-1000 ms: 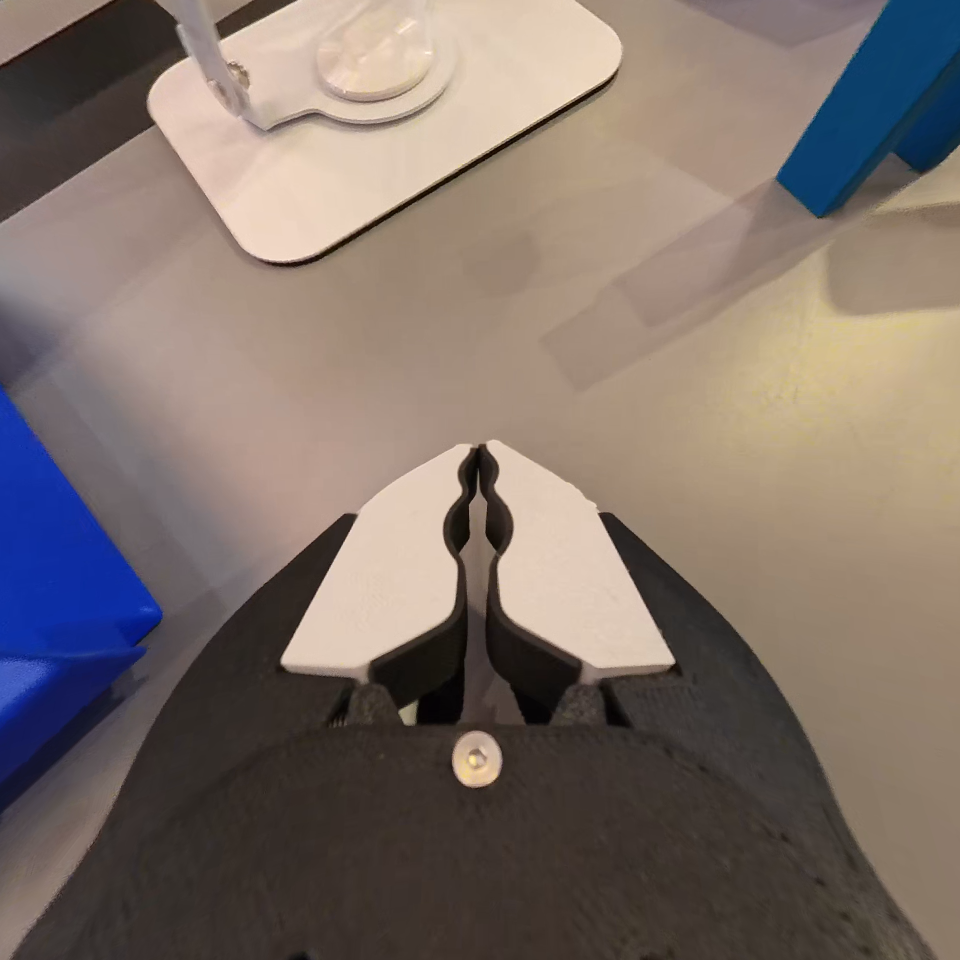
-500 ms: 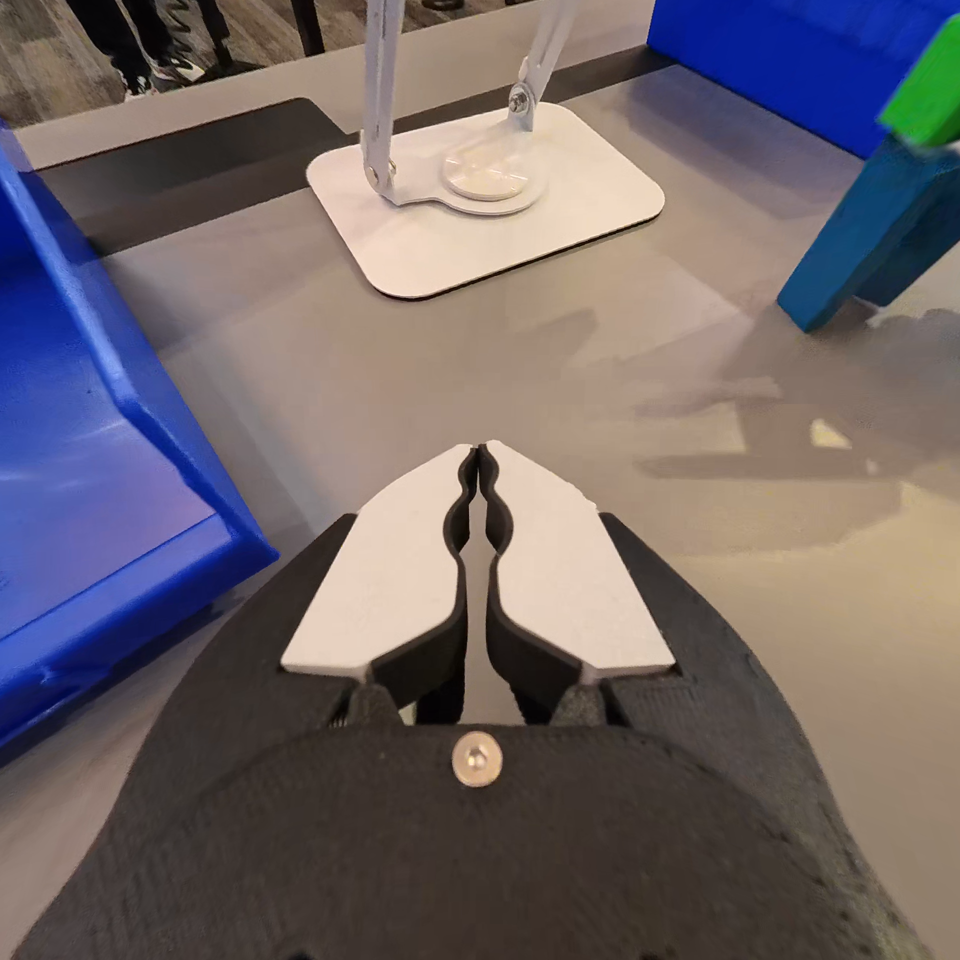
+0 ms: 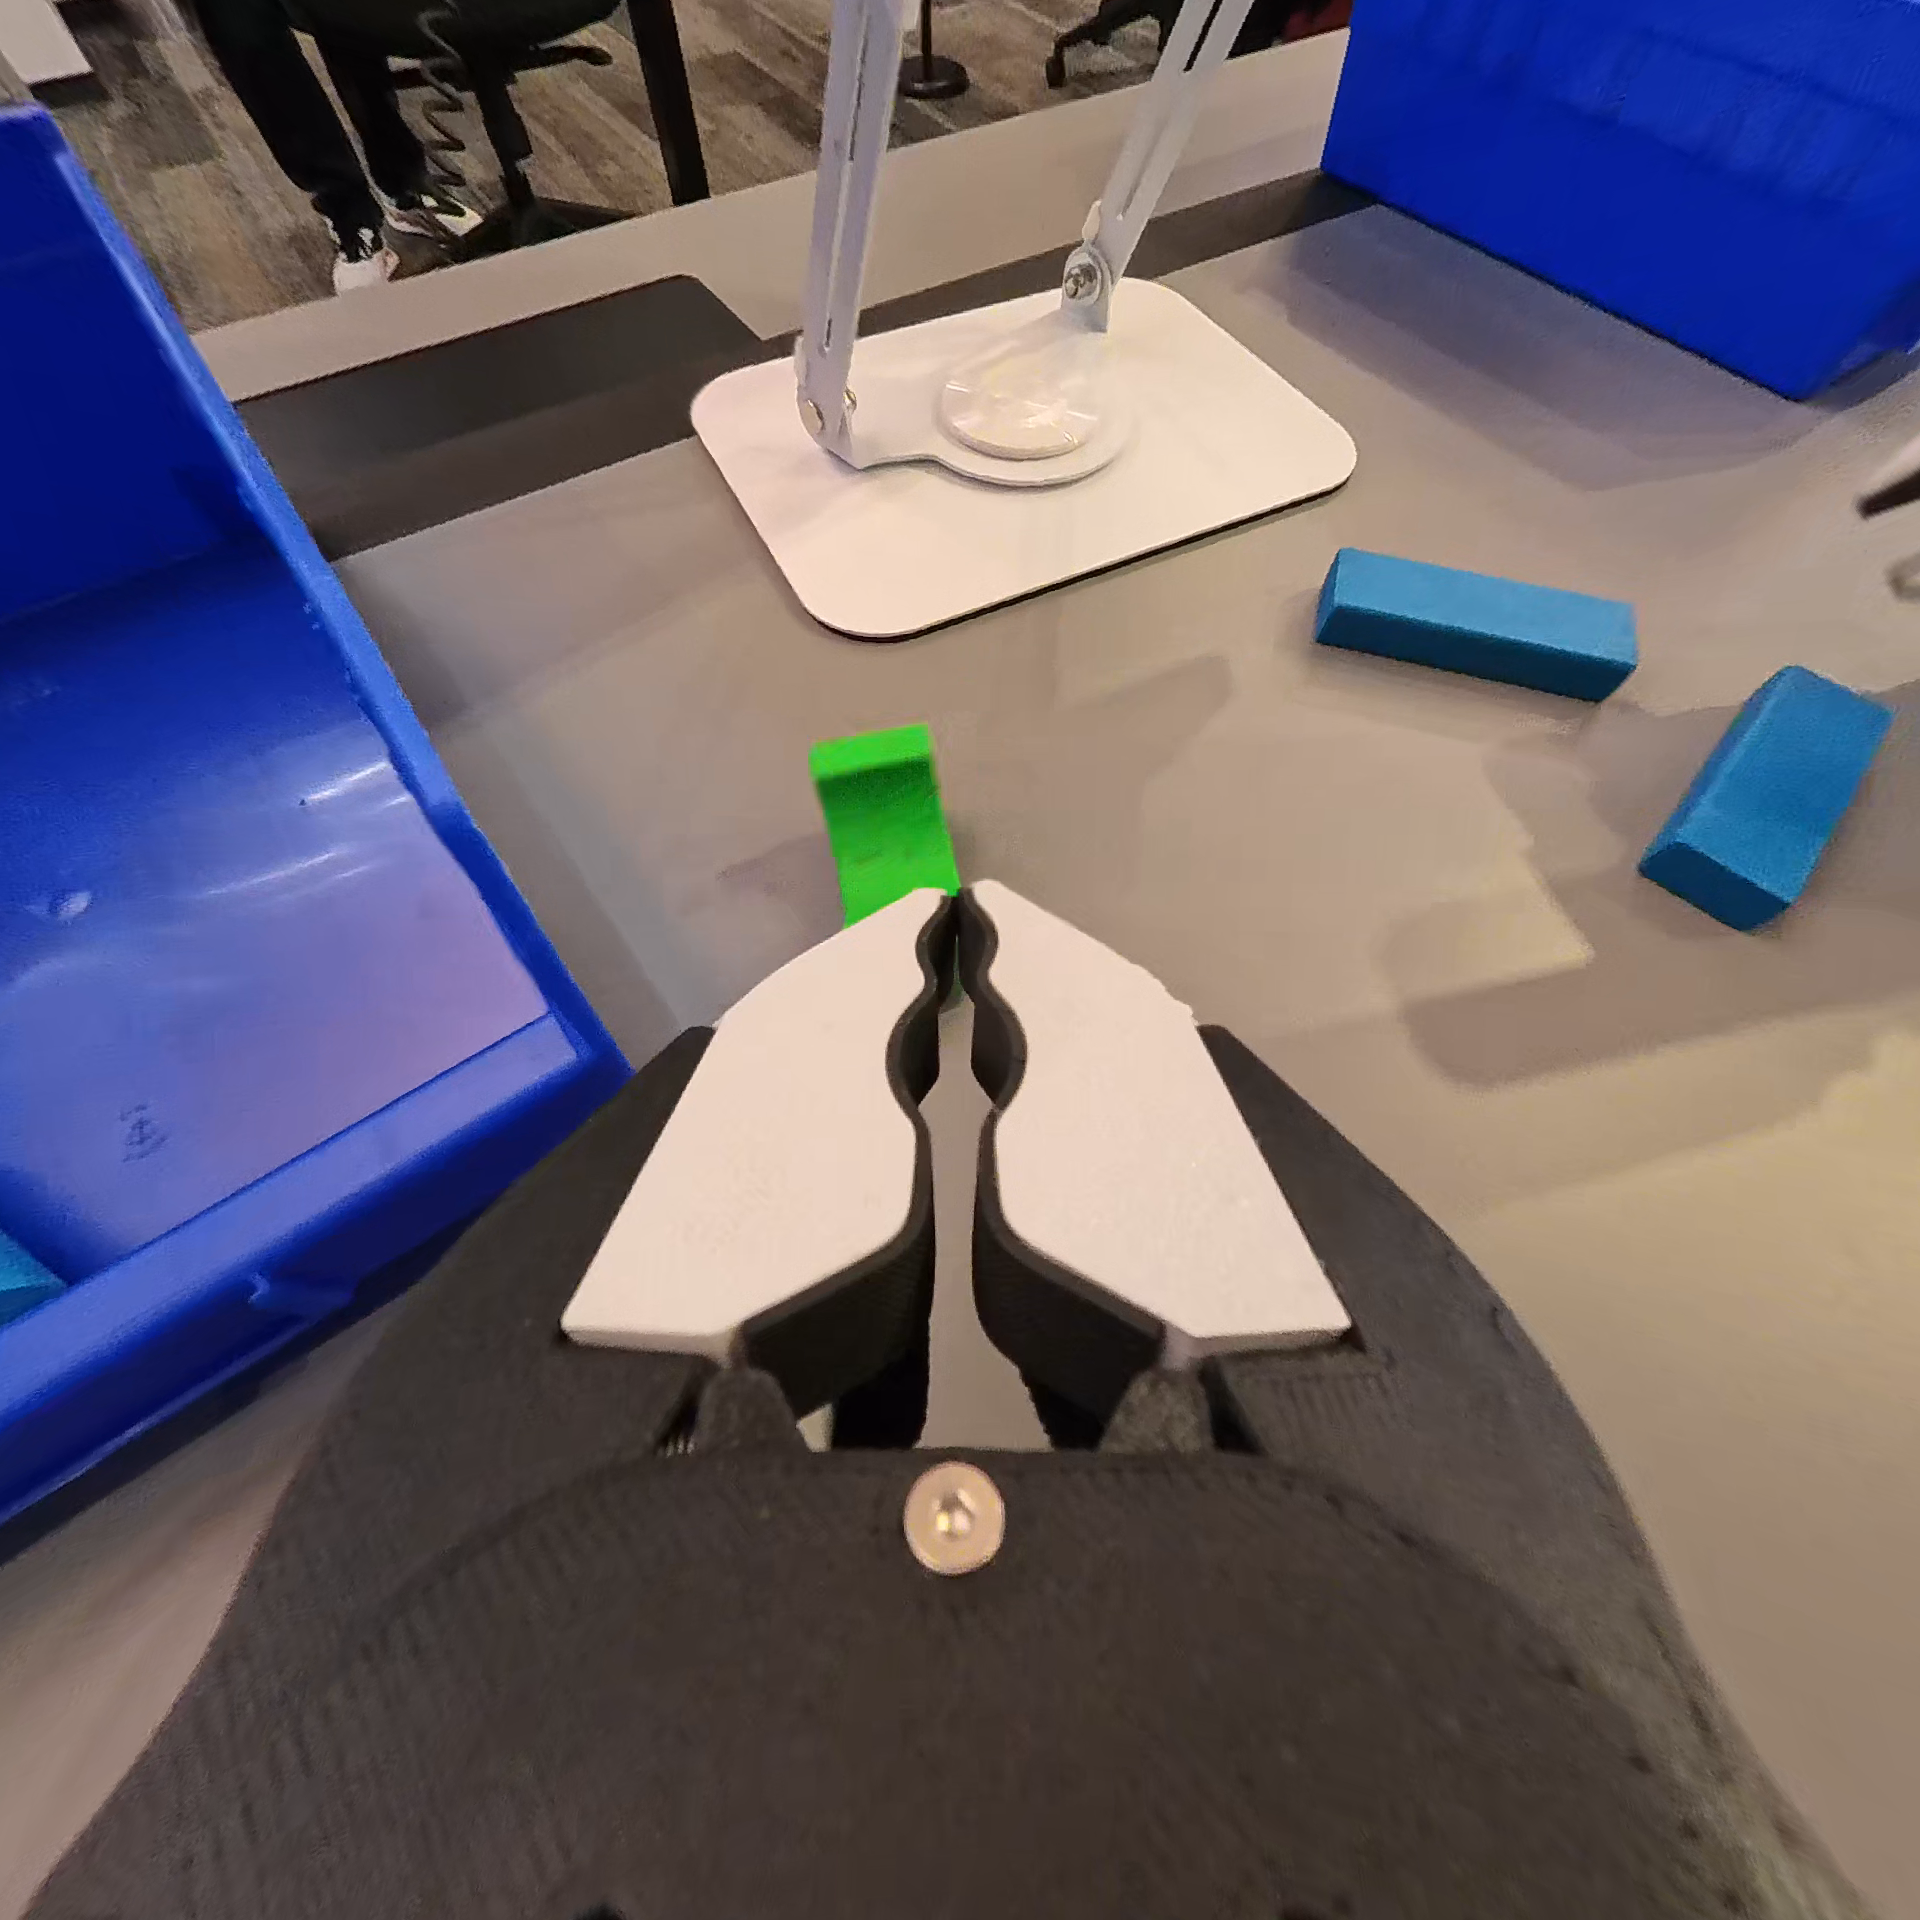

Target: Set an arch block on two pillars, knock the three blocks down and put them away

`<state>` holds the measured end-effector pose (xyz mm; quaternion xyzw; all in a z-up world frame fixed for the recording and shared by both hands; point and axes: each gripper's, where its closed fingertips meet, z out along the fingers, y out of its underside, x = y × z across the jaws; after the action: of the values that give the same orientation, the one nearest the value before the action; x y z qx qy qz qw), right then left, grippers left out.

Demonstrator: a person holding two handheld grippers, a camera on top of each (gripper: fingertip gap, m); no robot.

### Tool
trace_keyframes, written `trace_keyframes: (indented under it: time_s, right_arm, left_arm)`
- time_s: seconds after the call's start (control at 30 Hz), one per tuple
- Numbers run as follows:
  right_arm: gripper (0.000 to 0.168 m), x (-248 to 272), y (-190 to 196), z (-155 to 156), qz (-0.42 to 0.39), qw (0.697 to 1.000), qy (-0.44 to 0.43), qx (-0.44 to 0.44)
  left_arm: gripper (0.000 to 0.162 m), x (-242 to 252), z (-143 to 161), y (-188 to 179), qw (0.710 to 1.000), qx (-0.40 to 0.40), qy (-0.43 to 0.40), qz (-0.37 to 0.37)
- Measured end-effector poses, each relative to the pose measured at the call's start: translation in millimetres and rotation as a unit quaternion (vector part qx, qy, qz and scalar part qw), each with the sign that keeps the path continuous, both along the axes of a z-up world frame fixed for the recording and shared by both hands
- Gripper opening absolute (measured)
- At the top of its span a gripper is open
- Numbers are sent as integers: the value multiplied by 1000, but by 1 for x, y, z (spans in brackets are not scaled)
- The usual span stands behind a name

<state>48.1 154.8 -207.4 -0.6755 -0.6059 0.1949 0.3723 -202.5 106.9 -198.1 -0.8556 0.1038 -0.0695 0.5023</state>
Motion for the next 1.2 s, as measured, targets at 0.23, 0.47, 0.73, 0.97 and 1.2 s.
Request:
trace_keyframes:
  time_s: [0.23,0.47,0.73,0.97,1.2]
  right_arm:
    - [53,-9,-38,-32,168,980,-106,-18]
    - [34,-16,-43,-47,190,969,-133,-84]
    - [34,61,44,78,-57,996,56,-46]
    - [35,183,198,61,-331,940,19,-75]
    - [36,186,227,-20,-357,911,-137,-156]
  left_arm:
    - [0,-2,0,0,1000,1,-10,3]
    - [0,-2,-1,0,1000,4,-3,2]
    - [0,-3,0,1,1000,6,-4,4]
    - [0,2,-3,2,1000,0,7,-2]
    - [0,-2,-9,3,1000,-10,6,3]
